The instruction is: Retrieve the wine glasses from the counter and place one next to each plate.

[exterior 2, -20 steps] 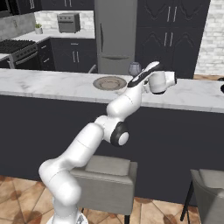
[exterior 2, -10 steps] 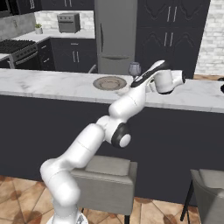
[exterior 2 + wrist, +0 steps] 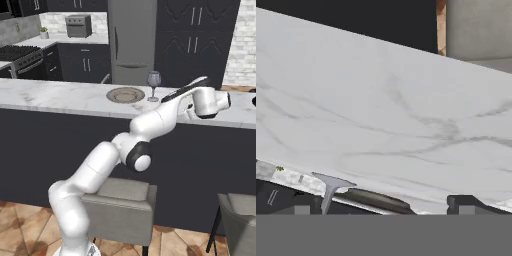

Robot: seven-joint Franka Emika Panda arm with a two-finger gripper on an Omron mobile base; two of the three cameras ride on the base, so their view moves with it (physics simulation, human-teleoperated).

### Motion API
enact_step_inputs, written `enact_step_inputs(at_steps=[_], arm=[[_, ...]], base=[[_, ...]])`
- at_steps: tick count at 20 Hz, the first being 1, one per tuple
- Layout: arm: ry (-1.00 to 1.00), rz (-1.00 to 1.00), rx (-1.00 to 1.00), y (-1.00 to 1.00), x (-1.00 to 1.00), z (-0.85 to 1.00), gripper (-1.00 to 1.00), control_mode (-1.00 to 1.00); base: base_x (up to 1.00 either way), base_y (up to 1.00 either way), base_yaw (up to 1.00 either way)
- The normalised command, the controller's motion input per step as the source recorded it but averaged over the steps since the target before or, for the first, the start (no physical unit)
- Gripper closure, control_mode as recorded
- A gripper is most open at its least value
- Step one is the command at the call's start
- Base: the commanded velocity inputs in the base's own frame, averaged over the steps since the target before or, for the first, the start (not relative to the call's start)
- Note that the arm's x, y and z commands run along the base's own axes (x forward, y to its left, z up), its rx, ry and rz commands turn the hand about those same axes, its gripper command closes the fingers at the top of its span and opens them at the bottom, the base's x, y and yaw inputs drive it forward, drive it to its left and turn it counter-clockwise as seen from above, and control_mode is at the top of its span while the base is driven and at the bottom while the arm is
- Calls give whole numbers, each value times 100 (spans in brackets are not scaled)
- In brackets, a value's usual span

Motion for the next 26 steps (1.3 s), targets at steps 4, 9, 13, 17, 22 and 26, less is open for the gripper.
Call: enact_step_inputs(at_steps=[4,9,13,17,22,26], arm=[[-22,-1,-30,-12,-100,-100,-100,-100],[-16,0,-37,0,-100,-100,-100,-100],[-16,-2,-42,0,-100,-100,-100,-100],[-20,-4,-26,0,-100,-91,-100,-100],[-37,-4,-1,-6,-100,68,-100,-100],[-31,0,0,0,-100,100,-100,-100]], base=[[0,0,0],[0,0,0],[0,0,0],[0,0,0],[0,0,0],[0,0,0]])
